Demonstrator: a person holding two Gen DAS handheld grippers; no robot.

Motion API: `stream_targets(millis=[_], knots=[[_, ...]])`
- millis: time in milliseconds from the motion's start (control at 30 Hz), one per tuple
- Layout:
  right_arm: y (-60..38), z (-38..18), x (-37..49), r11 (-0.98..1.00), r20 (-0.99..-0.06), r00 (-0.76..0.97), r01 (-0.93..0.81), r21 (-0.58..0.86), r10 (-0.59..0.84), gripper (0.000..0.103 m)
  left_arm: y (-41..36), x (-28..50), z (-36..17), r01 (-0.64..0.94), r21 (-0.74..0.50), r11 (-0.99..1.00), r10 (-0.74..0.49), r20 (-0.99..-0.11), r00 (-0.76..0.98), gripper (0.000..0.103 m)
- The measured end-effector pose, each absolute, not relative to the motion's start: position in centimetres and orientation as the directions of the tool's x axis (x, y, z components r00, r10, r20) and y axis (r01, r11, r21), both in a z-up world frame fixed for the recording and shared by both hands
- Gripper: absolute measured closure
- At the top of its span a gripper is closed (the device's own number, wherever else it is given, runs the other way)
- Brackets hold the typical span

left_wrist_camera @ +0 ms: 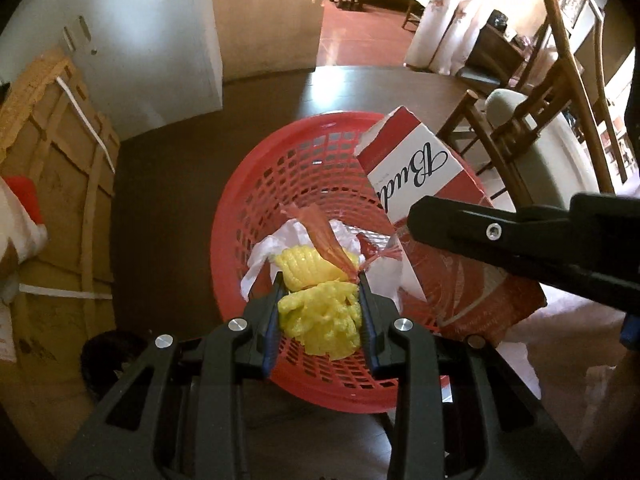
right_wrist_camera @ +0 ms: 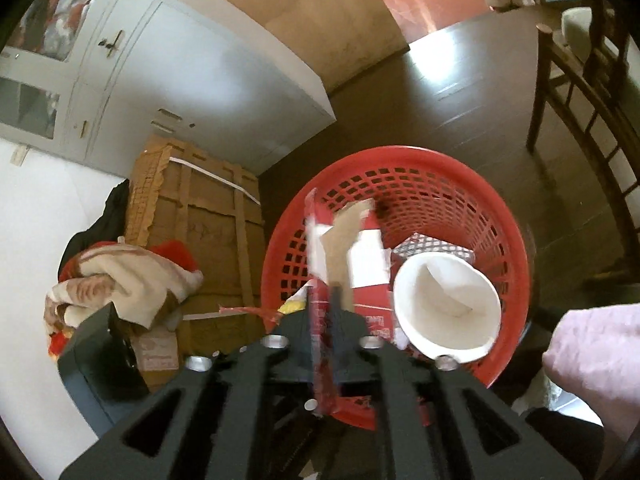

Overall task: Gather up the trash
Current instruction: 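Open both tools to drop the carton and yellow item into the basket, then swing both tools back toward the table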

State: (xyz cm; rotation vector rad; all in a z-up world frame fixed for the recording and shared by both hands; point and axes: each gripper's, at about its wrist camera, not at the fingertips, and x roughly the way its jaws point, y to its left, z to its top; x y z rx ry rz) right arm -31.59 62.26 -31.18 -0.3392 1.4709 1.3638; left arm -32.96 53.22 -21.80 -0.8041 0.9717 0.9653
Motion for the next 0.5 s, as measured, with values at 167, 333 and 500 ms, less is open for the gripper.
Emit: stream_targets(millis=[167, 333, 500], knots=[[61.3, -30.0, -30.4, 0.331, -0.798, -0.385, -0.76, 0.559, 0.464, 0.057, 53.4, -33.0, -21.7, -0.921, -0.167, 0.351, 0.272, -0.923, 0.271, 0.038], [59.4, -27.4, -29.0, 0.331, -0.792, -0.338, -0.773, 0.542, 0.508, 0.057, 52.9, -33.3, -19.6, -0.916, -0.196, 0.35, 0.315, -0.897, 0.312, 0.013], [57.0, -24.3, -28.2, 0.312, -0.783, -0.285, -0.8, 0.512, 0.553, 0.056, 52.4, -33.6, -18.5, -0.921, -0.19, 0.341, 0.329, -0.893, 0.307, 0.01]])
